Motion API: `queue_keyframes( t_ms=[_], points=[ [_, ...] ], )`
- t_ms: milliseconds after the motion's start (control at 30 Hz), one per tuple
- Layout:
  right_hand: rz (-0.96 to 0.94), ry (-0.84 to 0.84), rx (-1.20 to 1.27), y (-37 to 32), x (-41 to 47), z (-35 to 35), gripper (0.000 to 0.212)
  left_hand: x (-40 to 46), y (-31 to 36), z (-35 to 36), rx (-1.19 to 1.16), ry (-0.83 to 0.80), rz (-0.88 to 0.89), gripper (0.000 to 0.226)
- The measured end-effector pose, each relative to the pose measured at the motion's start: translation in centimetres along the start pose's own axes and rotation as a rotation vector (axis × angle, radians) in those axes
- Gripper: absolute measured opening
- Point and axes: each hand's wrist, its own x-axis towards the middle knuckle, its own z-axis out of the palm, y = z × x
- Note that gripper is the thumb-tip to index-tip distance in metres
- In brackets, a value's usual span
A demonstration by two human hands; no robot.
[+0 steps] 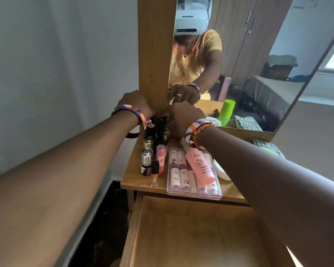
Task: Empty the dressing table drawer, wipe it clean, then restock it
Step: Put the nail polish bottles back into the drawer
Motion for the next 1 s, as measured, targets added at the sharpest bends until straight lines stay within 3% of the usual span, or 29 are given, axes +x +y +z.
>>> queue_keyframes(
  t_ms=[433, 1000],
  points=[
    [-0.168, 0.052, -0.232, -0.2, 0.6, 0.4, 0.030, 0.7, 0.0, 1.7, 0.003, 0.057, 0.013, 0.017],
    [-0.025, 0.180, -0.131, 0.0, -1.1, -2.9, 0.026, -1.0, 0.9, -0.4, -0.104, 0.273, 0.089, 0.023]
  ],
)
